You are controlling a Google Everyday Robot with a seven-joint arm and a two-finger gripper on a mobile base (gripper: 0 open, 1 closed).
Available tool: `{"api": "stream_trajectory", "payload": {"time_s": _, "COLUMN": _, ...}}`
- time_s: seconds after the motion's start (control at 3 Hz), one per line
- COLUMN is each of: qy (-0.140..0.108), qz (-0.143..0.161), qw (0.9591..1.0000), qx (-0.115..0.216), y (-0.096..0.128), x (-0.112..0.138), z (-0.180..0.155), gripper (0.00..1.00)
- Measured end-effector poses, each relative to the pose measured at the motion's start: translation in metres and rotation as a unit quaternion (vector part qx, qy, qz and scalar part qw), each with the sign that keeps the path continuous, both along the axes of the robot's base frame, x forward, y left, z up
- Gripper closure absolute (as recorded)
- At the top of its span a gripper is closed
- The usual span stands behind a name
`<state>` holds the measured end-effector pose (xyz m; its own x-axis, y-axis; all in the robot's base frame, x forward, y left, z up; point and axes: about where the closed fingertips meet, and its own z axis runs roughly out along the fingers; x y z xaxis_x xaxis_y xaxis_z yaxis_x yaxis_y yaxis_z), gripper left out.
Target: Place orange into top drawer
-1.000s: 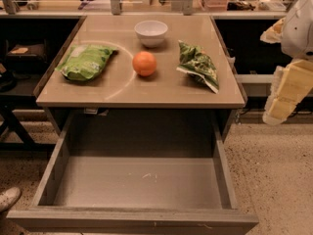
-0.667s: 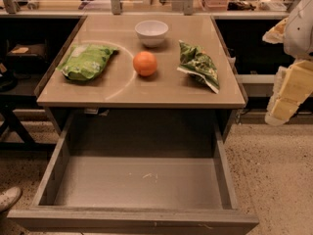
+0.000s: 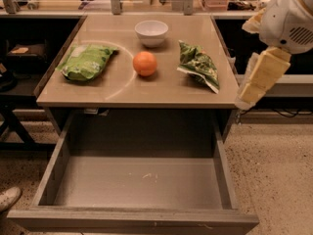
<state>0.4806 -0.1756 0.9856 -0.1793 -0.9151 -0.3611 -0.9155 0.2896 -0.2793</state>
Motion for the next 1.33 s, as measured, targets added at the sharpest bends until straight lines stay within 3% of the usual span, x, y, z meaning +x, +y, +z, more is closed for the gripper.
{"api": "stream_trajectory", "payload": {"time_s": 0.67, "qy": -0.013, "qz": 0.054, "qw": 0.9958, "qx": 0.072, "y": 0.072, "x": 0.073, "z": 0.004, "gripper": 0.0}}
{"api": "stream_trajectory", "payload": {"time_s": 1.0, "qy": -0.013, "qz": 0.057, "qw": 0.9954, "qx": 0.076, "y": 0.076, "x": 0.077, "z": 0.004, "gripper": 0.0}}
{"api": "stream_trajectory", "payload": {"time_s": 1.33, "qy": -0.017, "qz": 0.05, "qw": 0.9961, "qx": 0.07, "y": 0.093, "x": 0.094, "z": -0.01, "gripper": 0.0}}
